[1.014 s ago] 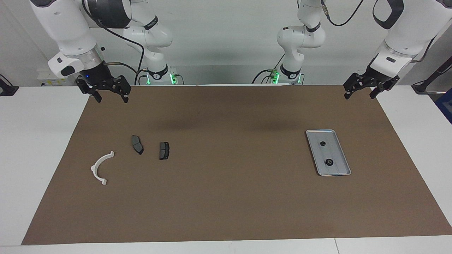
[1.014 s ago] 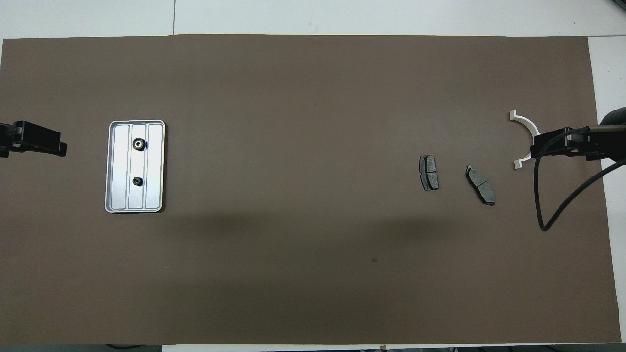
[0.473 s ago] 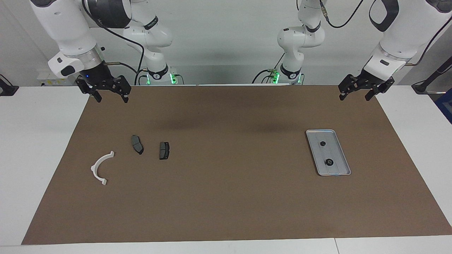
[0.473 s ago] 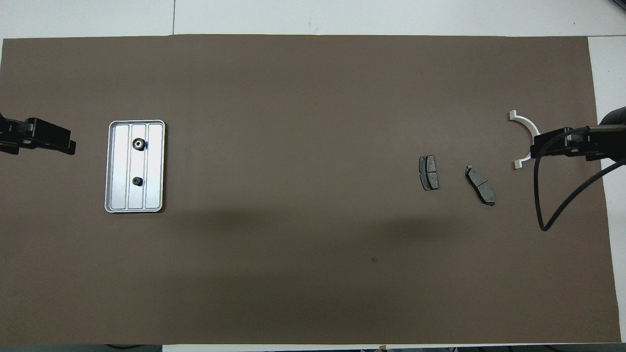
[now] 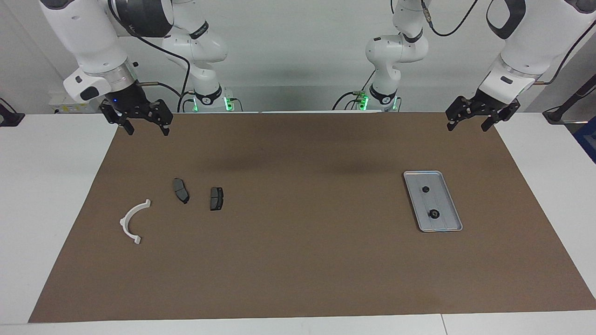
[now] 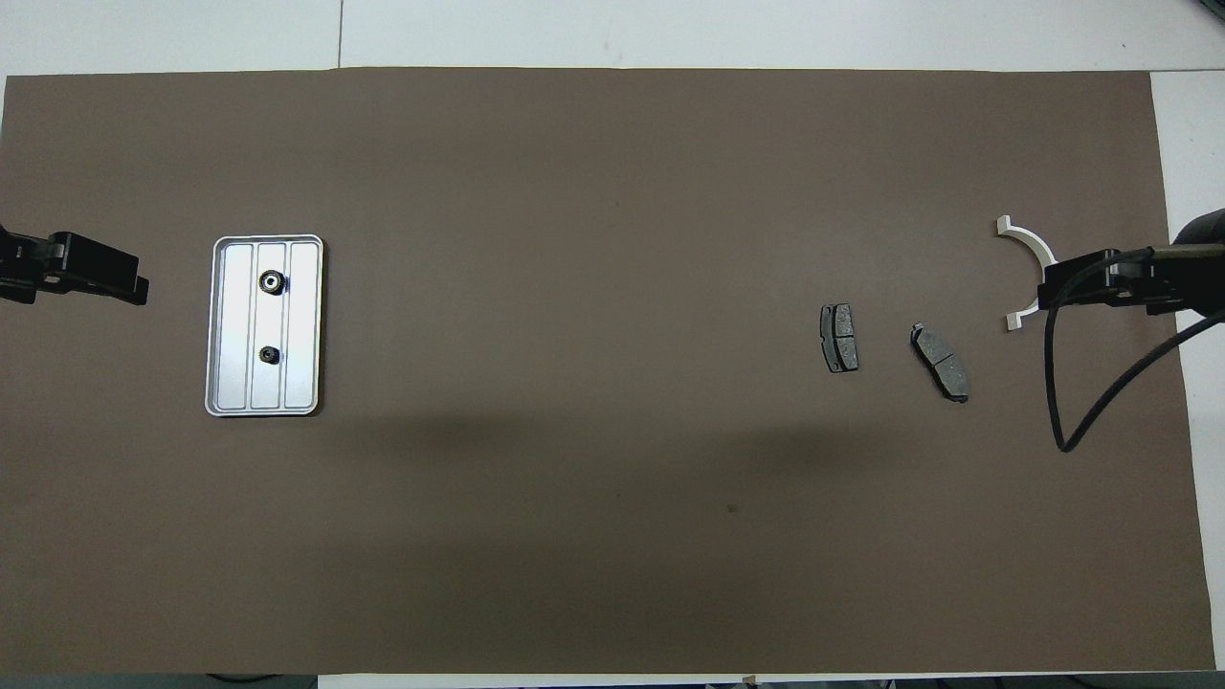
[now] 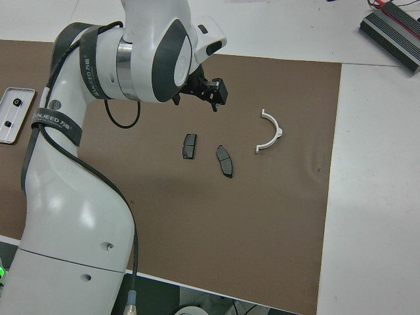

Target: Pick bearing gear from pile to tray

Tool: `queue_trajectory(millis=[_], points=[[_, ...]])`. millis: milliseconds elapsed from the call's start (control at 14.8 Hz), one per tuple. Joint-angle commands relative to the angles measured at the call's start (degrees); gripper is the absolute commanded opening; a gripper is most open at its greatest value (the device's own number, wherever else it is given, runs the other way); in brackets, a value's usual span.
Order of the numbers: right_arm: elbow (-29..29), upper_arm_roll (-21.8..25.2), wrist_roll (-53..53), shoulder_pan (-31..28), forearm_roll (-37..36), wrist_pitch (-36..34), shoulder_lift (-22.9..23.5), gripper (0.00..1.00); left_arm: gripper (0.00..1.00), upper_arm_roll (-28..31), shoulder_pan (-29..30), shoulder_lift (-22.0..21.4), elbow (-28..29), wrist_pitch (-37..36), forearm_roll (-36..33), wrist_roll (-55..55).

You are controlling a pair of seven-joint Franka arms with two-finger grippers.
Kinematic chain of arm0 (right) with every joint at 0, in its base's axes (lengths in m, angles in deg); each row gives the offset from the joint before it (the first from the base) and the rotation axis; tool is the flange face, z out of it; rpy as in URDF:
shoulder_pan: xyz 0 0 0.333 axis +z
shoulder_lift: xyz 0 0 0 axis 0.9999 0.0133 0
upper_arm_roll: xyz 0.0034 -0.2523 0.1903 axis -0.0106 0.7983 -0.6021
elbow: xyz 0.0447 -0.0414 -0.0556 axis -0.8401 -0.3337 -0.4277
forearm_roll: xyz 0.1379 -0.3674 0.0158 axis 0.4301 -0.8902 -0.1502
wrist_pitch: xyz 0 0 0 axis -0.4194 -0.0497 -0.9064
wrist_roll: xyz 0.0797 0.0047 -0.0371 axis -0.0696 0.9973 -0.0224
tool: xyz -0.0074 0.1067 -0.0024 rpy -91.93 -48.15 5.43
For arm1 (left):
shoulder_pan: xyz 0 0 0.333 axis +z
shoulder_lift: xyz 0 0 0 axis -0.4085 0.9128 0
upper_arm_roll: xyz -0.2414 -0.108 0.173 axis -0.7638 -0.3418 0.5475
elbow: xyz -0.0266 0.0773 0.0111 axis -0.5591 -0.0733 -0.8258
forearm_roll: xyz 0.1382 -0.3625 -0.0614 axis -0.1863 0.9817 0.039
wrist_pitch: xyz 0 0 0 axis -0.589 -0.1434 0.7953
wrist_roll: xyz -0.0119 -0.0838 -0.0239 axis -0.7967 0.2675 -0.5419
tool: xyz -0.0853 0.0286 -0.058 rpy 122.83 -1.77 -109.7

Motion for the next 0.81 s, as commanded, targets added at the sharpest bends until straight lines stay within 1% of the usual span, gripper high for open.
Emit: queue_trajectory(millis=[0, 135, 473, 743], points=[[-0.4, -0.3, 1.2, -0.2, -0.7, -1.0, -0.6, 1.00, 1.00, -0.6, 0.6, -0.5, -0.7, -2.2, -0.7, 0.1], [-0.4, -0.3, 1.2, -0.2, -0.7, -1.0, -0.6, 1.00, 1.00, -0.7, 0.4, -1.9, 1.7, -0.9, -0.5, 0.1], [-0.4, -0.3, 1.2, -0.2, -0.7, -1.0, -0.6, 1.00, 1.00, -0.8, 0.3, -2.0, 2.2, 1.9, -0.8, 0.2], [-0.4, -0.3, 1.2, -0.2, -0.7, -1.0, -0.6, 1.00, 1.00, -0.8, 0.2, -1.9, 2.2, 2.2, -0.7, 0.3]])
